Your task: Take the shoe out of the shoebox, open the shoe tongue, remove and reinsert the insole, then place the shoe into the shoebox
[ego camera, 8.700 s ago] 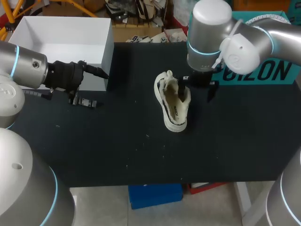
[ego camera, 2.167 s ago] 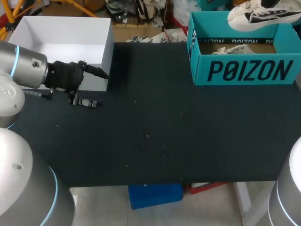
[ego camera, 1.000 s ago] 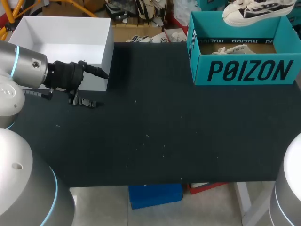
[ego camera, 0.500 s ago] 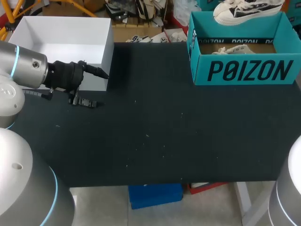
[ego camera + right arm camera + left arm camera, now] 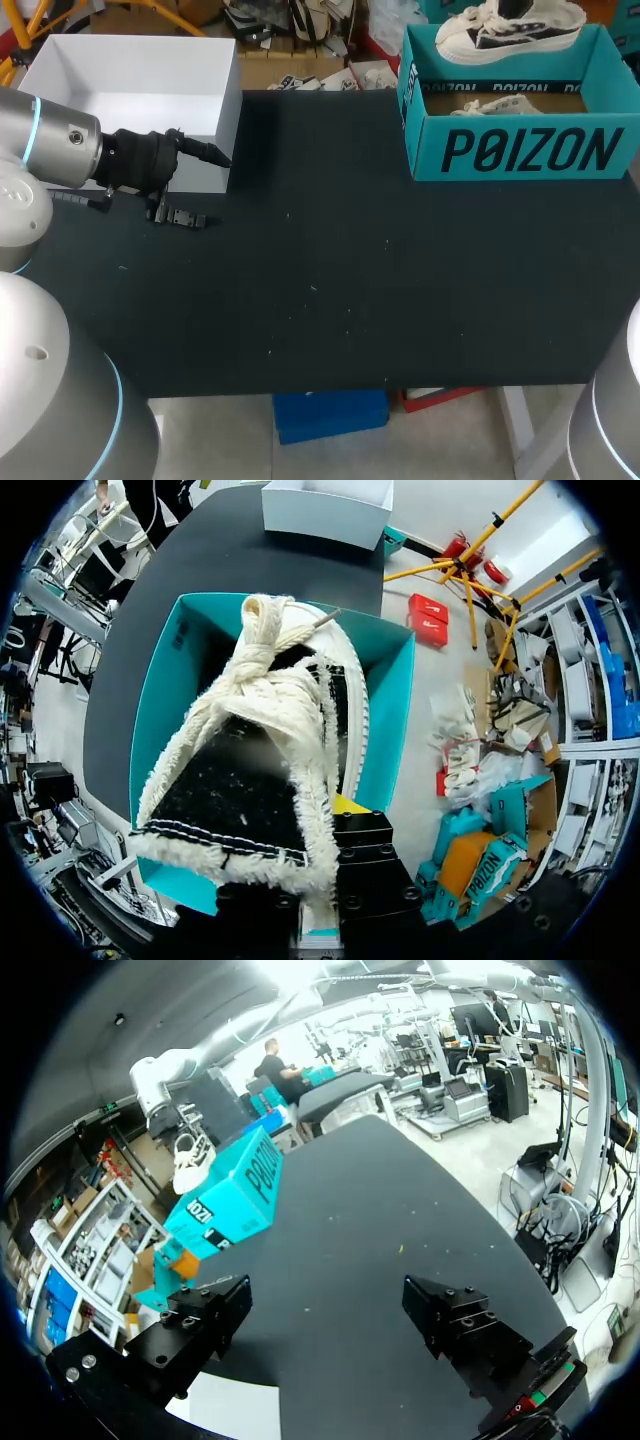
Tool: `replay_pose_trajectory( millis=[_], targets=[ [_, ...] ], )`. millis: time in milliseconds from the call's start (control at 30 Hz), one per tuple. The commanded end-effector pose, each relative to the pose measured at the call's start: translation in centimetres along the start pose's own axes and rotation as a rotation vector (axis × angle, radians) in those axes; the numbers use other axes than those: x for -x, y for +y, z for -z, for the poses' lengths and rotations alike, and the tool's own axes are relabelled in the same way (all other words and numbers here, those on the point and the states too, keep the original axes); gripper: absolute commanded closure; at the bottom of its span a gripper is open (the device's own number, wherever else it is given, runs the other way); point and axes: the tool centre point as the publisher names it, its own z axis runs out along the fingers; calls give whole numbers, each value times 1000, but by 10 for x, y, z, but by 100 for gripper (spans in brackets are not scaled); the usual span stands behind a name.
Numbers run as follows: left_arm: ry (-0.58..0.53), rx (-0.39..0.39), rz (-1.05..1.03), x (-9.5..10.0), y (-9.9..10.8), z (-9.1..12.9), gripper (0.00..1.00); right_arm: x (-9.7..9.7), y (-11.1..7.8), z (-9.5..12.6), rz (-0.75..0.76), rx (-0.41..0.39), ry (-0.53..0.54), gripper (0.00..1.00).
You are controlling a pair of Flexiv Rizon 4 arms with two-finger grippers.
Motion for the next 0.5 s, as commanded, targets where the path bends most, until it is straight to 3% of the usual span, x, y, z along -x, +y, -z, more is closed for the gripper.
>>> replay_pose_trajectory(
  millis=[33, 500],
  targets=[
    [-4, 1, -2, -1, 0, -1, 0, 3, -2, -13, -14, 6, -3, 100],
    [-4, 1, -2, -1, 0, -1, 0, 4, -2, -49, -44, 49, 8, 100]
  ],
)
